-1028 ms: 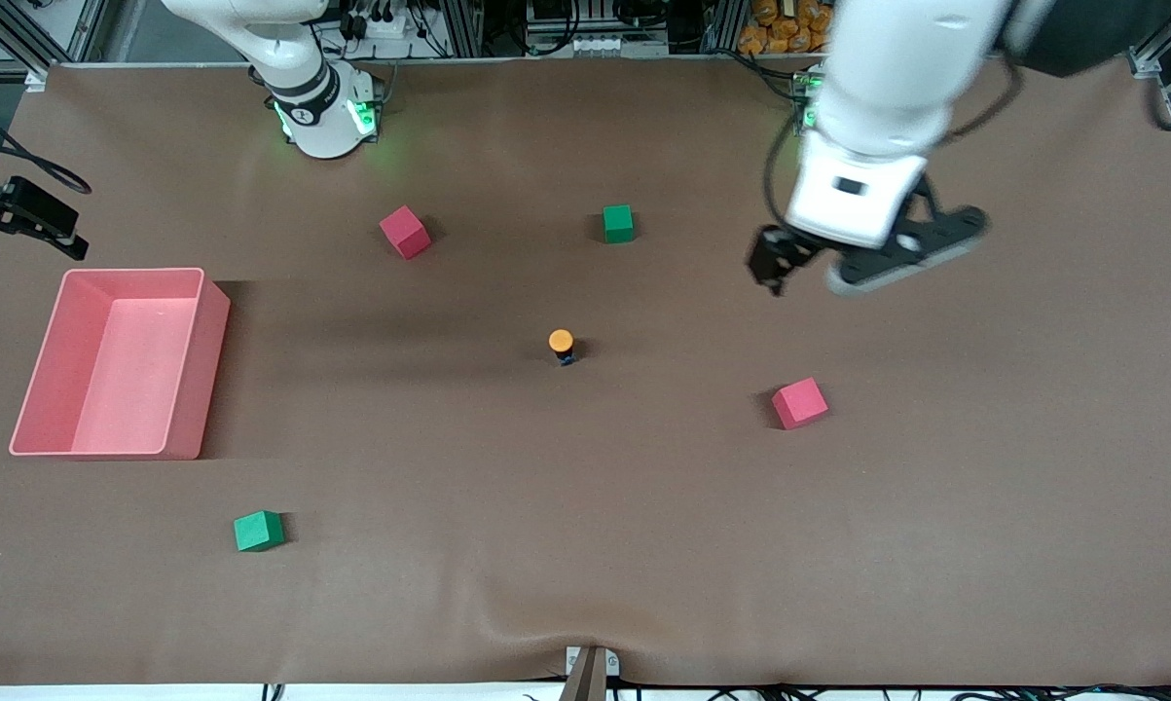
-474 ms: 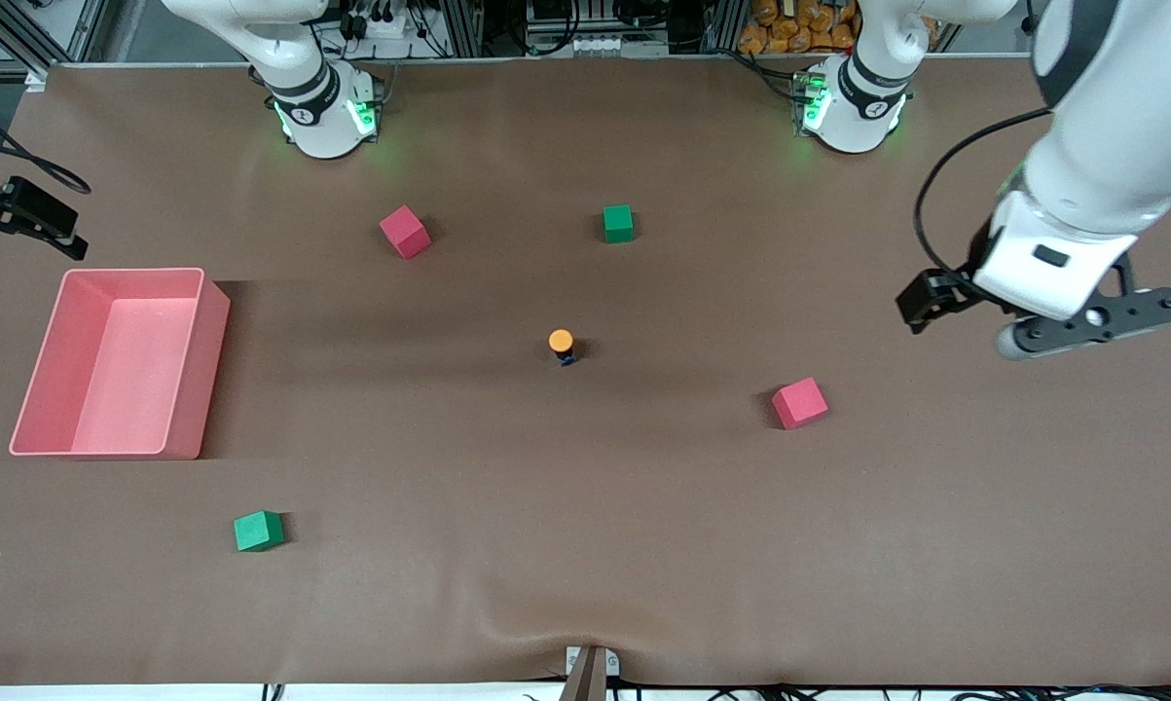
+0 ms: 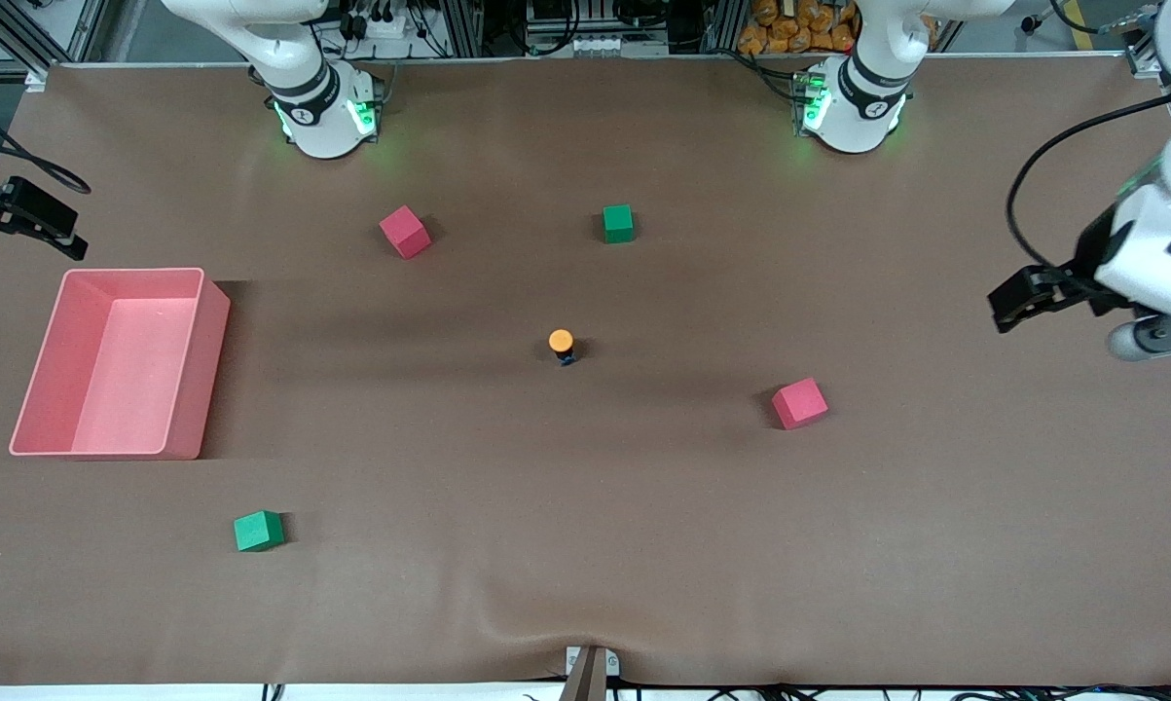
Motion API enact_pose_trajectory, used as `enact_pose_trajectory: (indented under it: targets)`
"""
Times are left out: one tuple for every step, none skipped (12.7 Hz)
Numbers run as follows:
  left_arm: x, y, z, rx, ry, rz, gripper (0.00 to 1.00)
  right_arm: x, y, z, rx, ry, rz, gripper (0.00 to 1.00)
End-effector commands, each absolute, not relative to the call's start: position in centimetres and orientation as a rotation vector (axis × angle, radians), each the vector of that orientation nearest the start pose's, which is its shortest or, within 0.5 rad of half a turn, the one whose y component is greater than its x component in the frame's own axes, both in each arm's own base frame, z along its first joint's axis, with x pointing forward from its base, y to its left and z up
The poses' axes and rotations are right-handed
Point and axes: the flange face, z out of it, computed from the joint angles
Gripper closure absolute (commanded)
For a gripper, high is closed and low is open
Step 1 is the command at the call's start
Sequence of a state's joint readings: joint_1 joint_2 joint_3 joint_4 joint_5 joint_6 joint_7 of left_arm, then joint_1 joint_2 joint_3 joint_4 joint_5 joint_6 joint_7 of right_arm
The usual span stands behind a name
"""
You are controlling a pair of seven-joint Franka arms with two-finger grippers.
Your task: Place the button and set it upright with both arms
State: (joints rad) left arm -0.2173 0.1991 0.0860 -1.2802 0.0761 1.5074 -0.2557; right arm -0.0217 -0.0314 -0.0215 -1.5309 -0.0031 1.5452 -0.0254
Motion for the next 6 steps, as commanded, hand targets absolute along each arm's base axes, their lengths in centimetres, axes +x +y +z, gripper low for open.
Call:
enact_pose_trajectory:
  targets:
    - [56.5, -4.8, 64.7, -3.128, -0.193, -0.058, 0.00, 54.2, -2.7, 66.0, -3.128, 0.047, -0.066, 0.00]
    - [56.0, -3.9, 64.8, -3.135, -0.148, -0.056, 0.00, 54.2, -2.6, 66.0, -3.128, 0.044, -0.063, 0.00]
    - [55.6, -3.5, 64.7, -3.139, -0.104, -0.049, 0.00, 54.2, -2.7, 66.0, -3.128, 0.047, -0.063, 0.00]
    - [55.0, -3.5, 64.8, -3.144, -0.120, -0.050, 0.00, 54.2, -2.7, 66.0, -3.128, 0.047, -0.063, 0.00]
    - [54.7, -3.7, 65.0, -3.144, -0.118, -0.050, 0.00, 54.2, -2.7, 66.0, -3.128, 0.047, -0.063, 0.00]
    - [54.4, -3.5, 65.2, -3.142, -0.111, -0.050, 0.00, 54.2, -2.8, 66.0, -3.128, 0.049, -0.063, 0.00]
